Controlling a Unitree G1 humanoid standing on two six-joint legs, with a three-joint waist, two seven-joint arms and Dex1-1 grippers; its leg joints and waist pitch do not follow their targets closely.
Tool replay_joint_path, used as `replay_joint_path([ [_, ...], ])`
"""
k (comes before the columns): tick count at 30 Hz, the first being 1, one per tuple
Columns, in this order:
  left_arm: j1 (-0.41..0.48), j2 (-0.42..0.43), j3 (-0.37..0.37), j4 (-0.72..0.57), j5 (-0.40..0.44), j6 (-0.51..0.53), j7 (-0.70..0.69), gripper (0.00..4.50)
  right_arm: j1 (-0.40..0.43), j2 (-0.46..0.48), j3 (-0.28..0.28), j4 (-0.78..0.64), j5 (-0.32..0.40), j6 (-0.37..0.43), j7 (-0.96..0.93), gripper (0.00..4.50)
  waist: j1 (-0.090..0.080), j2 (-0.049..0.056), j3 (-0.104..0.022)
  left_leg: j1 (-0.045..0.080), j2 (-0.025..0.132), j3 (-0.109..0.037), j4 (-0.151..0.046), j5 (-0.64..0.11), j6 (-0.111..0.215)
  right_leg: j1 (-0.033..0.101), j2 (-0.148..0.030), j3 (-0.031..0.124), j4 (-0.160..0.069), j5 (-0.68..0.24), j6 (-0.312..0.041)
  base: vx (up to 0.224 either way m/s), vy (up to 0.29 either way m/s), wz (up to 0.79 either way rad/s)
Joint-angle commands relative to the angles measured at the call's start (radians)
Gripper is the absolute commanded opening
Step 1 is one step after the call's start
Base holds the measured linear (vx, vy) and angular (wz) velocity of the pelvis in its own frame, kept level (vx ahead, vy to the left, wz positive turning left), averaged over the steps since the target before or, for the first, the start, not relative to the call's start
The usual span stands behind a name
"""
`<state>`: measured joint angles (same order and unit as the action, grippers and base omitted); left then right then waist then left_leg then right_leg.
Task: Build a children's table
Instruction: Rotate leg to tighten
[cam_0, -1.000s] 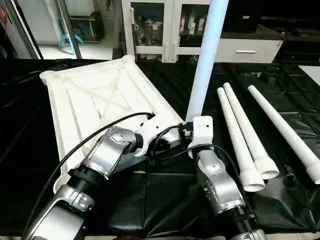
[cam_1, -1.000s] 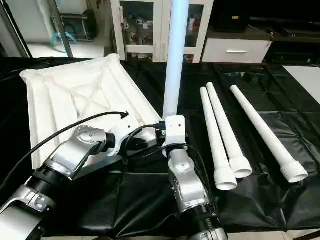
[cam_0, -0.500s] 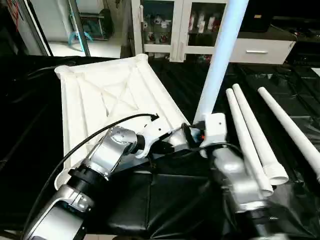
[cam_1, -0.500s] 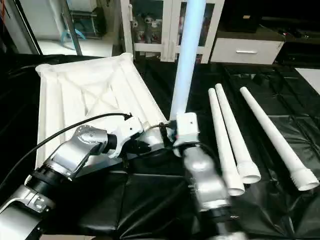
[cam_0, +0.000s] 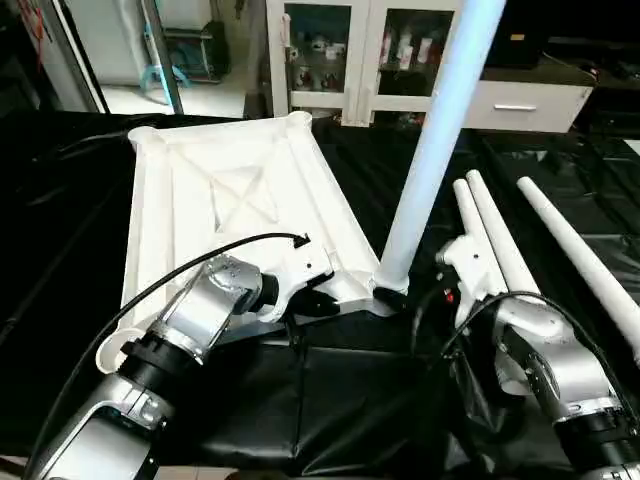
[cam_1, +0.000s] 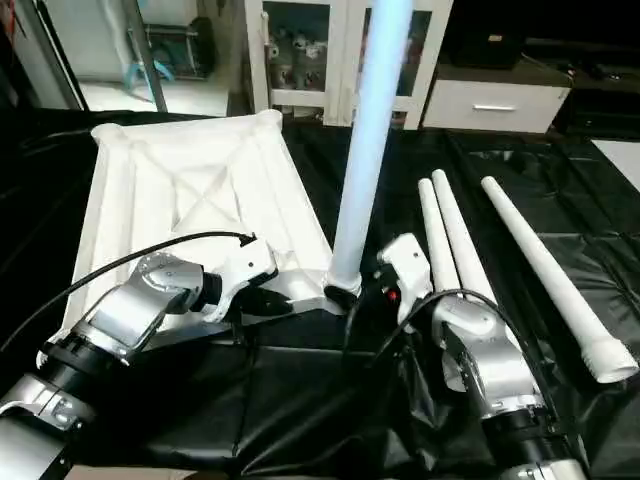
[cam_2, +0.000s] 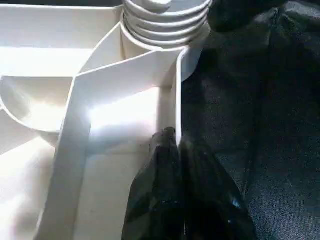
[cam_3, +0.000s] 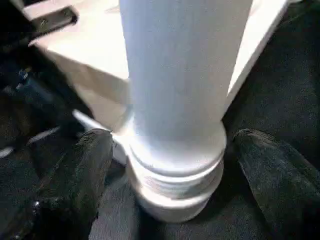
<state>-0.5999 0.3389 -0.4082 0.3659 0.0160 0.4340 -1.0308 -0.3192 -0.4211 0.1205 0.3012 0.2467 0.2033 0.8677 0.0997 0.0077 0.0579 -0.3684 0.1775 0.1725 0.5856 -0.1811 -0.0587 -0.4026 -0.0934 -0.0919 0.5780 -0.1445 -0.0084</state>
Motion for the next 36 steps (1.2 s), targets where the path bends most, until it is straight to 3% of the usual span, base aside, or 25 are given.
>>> replay_joint_path([
  [1, 0.012, 0.001, -0.024, -0.012, 0.004, 0.012, -0.024, 0.0, -0.021, -0.013, 0.004, 0.01, 0.017, -0.015, 0.036, 4.15, 0.002, -0.004, -0.071, 0.01, 0.051, -0.016, -0.072, -0.257, 0.038, 0.053, -0.066, 0.047, -0.064, -0.312, -0.202, 0.0, 0.0, 0.0],
  [10, 0.017, 0.009, -0.034, -0.025, 0.004, 0.015, -0.039, 0.0, -0.076, 0.013, -0.011, 0.126, 0.022, -0.067, 0.113, 3.25, 0.004, -0.002, -0.075, 0.011, 0.053, -0.015, -0.068, -0.23, 0.048, 0.053, -0.066, 0.045, -0.057, -0.262, -0.232, 0.0, 0.0, 0.0],
  [16, 0.018, 0.012, -0.036, -0.027, 0.005, 0.015, -0.041, 0.0, -0.09, 0.01, -0.004, 0.161, 0.016, -0.074, 0.143, 2.75, 0.005, -0.003, -0.075, 0.011, 0.052, -0.014, -0.068, -0.229, 0.047, 0.054, -0.066, 0.046, -0.059, -0.276, -0.226, 0.0, 0.0, 0.0],
  [29, 0.02, 0.009, -0.037, -0.029, 0.005, 0.017, -0.044, 0.0, -0.1, -0.002, 0.014, 0.193, 0.012, -0.068, 0.222, 2.62, 0.012, -0.004, -0.075, 0.013, 0.053, -0.012, -0.066, -0.219, 0.055, 0.053, -0.065, 0.046, -0.058, -0.271, -0.232, 0.0, 0.0, 0.0],
  [36, 0.01, -0.008, -0.024, -0.013, 0.007, 0.018, -0.017, 0.0, -0.094, 0.081, -0.047, 0.231, 0.006, -0.066, 0.031, 2.62, 0.003, -0.003, -0.071, 0.012, 0.051, -0.016, -0.072, -0.264, 0.029, 0.051, -0.068, 0.043, -0.067, -0.347, -0.206, 0.0, 0.0, 0.0],
])
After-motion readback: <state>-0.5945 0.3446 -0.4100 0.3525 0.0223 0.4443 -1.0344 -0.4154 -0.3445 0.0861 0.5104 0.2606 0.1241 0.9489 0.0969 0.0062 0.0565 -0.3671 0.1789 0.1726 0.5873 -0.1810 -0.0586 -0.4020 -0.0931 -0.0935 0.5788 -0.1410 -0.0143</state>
